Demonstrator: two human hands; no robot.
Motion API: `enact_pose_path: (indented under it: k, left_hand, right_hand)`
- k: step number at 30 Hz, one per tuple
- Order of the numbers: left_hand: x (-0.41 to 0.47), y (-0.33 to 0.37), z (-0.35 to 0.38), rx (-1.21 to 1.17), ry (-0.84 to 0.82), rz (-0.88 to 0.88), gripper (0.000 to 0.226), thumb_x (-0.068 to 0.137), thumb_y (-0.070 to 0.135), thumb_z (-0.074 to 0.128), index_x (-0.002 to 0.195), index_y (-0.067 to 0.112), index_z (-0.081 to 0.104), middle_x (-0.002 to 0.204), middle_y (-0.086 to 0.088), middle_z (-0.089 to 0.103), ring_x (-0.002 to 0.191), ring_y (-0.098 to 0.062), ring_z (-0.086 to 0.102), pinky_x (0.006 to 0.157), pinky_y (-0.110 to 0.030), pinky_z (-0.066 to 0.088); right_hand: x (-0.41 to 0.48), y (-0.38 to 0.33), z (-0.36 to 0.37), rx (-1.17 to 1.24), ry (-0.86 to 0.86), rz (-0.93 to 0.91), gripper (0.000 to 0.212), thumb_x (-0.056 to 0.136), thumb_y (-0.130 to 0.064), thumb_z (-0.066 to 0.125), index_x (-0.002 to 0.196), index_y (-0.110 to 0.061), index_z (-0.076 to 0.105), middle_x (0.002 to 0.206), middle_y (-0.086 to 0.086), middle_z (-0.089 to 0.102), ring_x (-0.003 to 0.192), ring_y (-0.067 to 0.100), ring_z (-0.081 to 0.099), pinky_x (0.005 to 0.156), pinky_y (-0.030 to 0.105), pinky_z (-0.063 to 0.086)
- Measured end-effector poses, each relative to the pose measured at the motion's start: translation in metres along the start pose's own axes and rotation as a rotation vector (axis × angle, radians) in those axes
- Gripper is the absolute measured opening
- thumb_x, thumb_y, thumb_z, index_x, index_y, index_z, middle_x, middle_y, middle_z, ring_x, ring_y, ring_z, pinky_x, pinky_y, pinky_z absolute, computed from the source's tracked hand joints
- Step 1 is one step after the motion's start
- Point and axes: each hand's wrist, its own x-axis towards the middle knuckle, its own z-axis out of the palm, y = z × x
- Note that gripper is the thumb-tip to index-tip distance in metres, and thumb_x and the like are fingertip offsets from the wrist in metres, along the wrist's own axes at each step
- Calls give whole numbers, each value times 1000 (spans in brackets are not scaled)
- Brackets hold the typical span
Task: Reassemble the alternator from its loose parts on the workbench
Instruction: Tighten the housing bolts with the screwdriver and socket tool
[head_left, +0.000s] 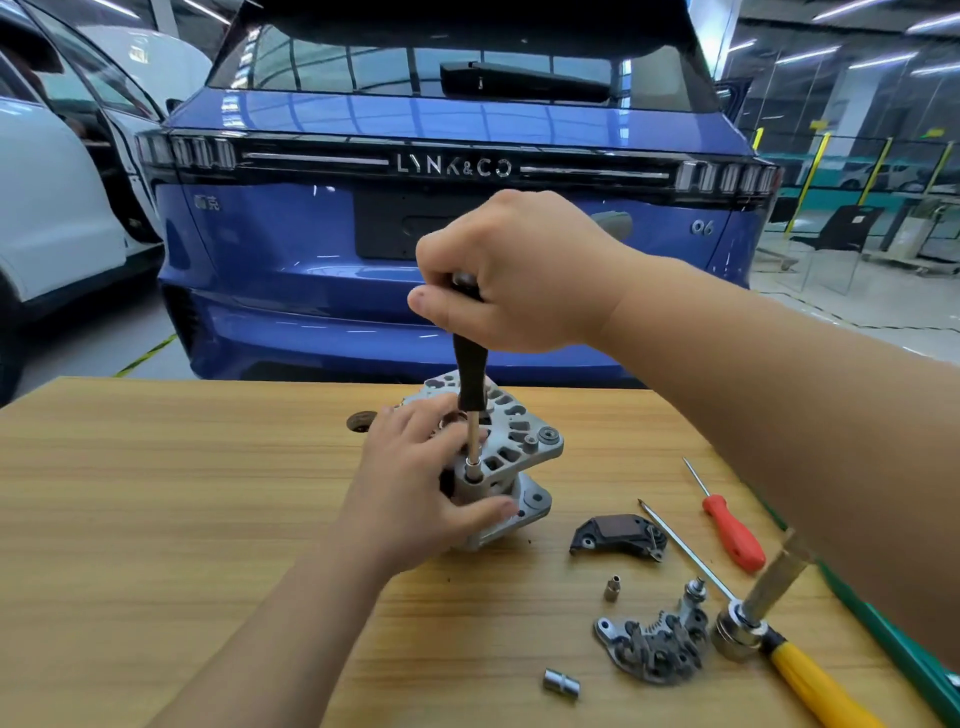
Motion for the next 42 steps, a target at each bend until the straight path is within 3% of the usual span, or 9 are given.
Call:
enact_pose_path:
  k: [3,7,12,14,22,29,36,40,42]
  left_hand:
    - [0,5,21,20,259,24,46,72,55,63,89,13,72,114,5,64,107,-20,57,96,-38,37]
    - [0,1,31,34,376,63,36,75,48,64,81,13,70,112,1,68,101,-24,63,90,-43,43]
    - [1,1,31,31,373,58,34,72,49,68,79,16,69,94,8,69,95,-22,61,89,-38,40]
    - [1,-2,29,24,358,70,35,71,49,68,81,16,69,91,9,68,97,-21,61,92,-34,38]
    - [1,22,42,65,416,-144,33,67,46,73,78,16,68,87,5,69,94,-24,62,90,-43,43]
    - [1,5,33,10,368,-54,30,69,54,70,75,27,59,88,19,59,98,-16,56,89,-31,32]
    - [0,9,40,1,390,-100,33,69,52,69,78,21,63,88,11,64,97,-20,57,92,-38,37]
    - [0,10,39,22,387,-139,33,68,52,76,79,24,63,90,13,65,102,-21,55,93,-37,32]
    - [0,9,38,19,372,-129,33,68,53,76,78,25,61,89,15,63,102,-20,54,93,-37,31]
  right_hand:
    - [8,-9,2,-72,-8,215,33,93,-33,46,65,-15,43,59,-5,40,58,26,45,50,28,25]
    - [9,-18,3,-170,-46,592,28,85,-15,51,63,-20,34,64,-1,38,51,20,35,48,28,20]
    - [-7,-8,2,-82,104,48,42,90,-54,47,64,-21,42,58,-7,43,55,21,43,51,28,26]
    - [-6,-1,2,9,88,36,41,88,-55,49,65,-21,45,56,-6,44,58,20,43,53,30,30]
    - [2,-14,1,-189,-93,727,24,78,-11,56,63,-19,39,65,2,39,52,22,36,47,28,24]
    - [-5,-6,2,-69,23,82,46,93,-59,41,69,-20,46,58,-6,43,63,22,45,56,32,35]
    - [1,-14,3,-204,-12,595,21,78,-11,48,61,-20,40,63,1,41,50,22,39,47,28,24]
    - [-10,-4,3,-187,50,245,42,93,-53,43,68,-18,46,63,-4,46,58,25,47,51,29,28]
    - [-15,-3,3,-97,71,110,42,93,-56,41,74,-20,52,65,-6,50,64,20,47,55,30,31]
